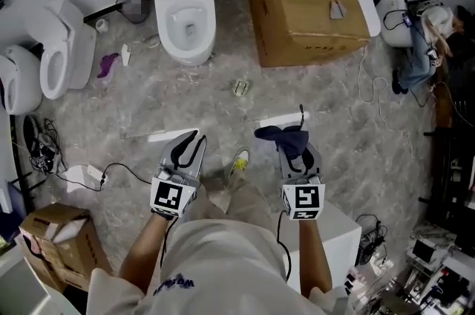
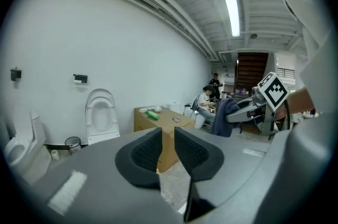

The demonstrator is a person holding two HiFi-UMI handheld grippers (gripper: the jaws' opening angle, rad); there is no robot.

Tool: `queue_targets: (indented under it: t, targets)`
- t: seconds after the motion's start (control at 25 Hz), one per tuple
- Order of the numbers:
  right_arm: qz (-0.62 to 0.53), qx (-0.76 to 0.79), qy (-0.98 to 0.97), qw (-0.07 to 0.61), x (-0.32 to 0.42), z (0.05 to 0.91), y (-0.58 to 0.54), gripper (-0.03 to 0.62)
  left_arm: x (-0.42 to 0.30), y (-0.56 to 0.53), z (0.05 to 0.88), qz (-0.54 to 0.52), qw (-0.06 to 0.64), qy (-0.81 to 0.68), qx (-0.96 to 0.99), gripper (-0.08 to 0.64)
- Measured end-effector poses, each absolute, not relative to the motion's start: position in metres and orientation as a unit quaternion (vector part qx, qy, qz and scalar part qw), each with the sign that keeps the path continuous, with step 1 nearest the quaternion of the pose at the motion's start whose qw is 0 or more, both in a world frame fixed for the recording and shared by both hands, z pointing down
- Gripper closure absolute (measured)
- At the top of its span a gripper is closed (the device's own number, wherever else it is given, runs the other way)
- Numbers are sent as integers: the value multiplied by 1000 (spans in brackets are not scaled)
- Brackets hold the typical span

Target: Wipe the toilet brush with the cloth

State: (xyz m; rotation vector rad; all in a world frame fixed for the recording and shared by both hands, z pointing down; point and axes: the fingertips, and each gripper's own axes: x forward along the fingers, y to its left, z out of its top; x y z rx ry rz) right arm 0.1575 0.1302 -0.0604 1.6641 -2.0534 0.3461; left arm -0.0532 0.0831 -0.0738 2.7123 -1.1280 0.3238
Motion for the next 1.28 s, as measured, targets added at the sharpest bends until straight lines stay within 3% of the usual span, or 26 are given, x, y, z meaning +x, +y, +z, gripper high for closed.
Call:
queue_targets:
  t: [0.48, 1.28]
  targets:
    - [133, 581, -758, 264, 236, 63, 21, 423, 10, 23, 11, 124, 107, -434, 886, 505]
    - [-13, 620, -733, 280, 254, 381, -105, 425, 12, -94, 365, 93, 82, -408, 905, 512]
